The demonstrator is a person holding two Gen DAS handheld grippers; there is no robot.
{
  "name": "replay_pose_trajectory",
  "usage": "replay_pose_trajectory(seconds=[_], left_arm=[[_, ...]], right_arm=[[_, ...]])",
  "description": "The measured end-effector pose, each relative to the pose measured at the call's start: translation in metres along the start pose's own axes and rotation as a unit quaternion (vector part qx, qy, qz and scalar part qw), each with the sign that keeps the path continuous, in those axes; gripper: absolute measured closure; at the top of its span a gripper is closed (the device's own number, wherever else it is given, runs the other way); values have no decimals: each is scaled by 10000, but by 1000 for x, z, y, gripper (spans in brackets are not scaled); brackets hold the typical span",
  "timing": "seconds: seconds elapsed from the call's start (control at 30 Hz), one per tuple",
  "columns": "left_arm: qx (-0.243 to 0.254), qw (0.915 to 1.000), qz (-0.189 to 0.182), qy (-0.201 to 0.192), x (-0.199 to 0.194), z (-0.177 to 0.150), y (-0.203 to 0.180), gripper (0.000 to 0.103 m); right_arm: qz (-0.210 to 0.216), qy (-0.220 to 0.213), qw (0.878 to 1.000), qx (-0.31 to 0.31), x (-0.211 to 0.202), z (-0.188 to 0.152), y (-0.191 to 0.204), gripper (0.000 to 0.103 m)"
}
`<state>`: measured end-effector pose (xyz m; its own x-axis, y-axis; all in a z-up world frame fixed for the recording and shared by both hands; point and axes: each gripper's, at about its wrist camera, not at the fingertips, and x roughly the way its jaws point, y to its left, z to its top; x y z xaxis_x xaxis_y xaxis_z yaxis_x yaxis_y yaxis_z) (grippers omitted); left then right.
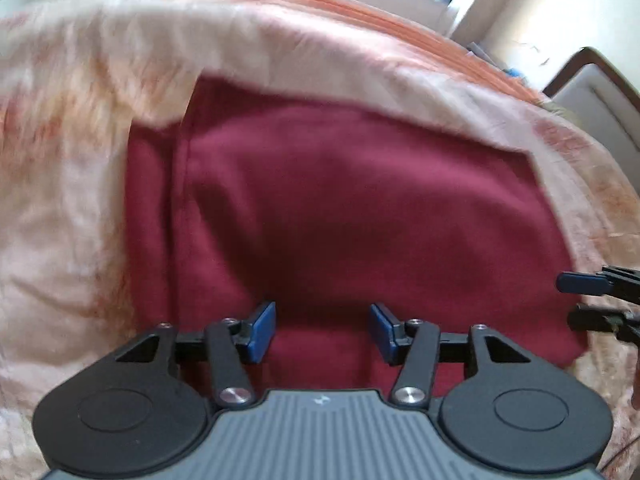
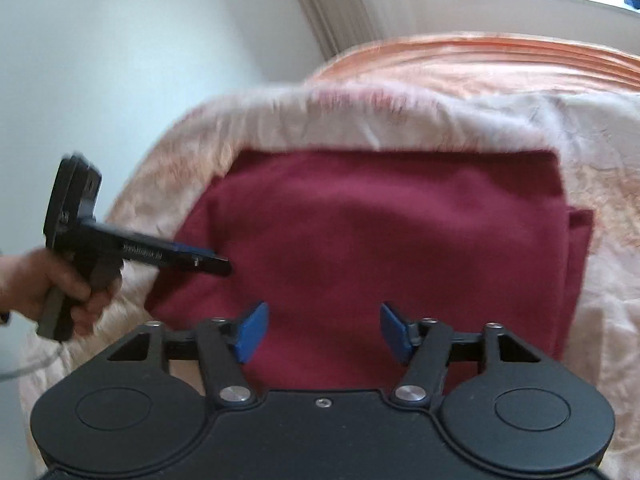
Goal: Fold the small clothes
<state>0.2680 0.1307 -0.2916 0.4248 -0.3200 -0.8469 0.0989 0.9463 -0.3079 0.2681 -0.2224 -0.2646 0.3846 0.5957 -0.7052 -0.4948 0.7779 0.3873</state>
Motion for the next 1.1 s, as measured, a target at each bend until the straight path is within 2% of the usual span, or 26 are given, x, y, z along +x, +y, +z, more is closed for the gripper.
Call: replay_pose_trajectory(seconds=[0.07,0.13,0.2,0.27,0.33,0.4,0.53,0.6,0.67,0.83,0.93,0.97,1.03,1.07,1.1], left_arm=[[-91,9998,-124,-130,-9,0,1,46],[-81,9982,-323,-507,-32,-4,5,33],[-90,9953,-347,-899,-56,-9,16,18],[-250,9945,-166,-1003,-68,-14,36,18],[-482,9949,44,-881,-67,-15,56,20],[-693,9947,107,-757,-62,-13,74,23],[-819,9944,-137,-661,-50,-10,84,34],[-943,9934,-389,-529,-39,-7,88,49],[-1055,9916,-636,-387,-28,-2,89,56],[-1315,9886,-702,-213,1,9,96,56],[-1597,9836,-813,-197,4,7,104,56],[-1625,9828,-848,-217,3,6,105,59],[-1519,9850,-780,-256,-4,4,103,69],[-1427,9866,-740,-279,-9,4,101,77],[-1368,9874,-737,-304,-13,4,99,81]], right_arm=[[-151,251,9996,29,9,-3,0,35],[-101,162,9998,50,-1,-11,0,35],[49,3,9998,171,-14,-21,1,33],[65,-71,9995,294,-22,-31,2,33],[56,-97,9991,407,-28,-39,4,33],[65,-143,9986,498,-29,-44,7,33],[87,-204,9984,517,-26,-45,15,33],[113,-249,9982,529,-25,-41,19,33],[136,-313,9982,496,-21,-33,24,33],[141,-432,9984,332,-13,-12,34,33],[-121,-416,9990,65,1,3,38,33],[-245,-392,9989,-93,7,8,41,33],[-456,-372,9971,-487,22,21,48,36],[-531,-366,9955,-699,30,28,52,42],[-627,-362,9932,-913,38,35,56,50]])
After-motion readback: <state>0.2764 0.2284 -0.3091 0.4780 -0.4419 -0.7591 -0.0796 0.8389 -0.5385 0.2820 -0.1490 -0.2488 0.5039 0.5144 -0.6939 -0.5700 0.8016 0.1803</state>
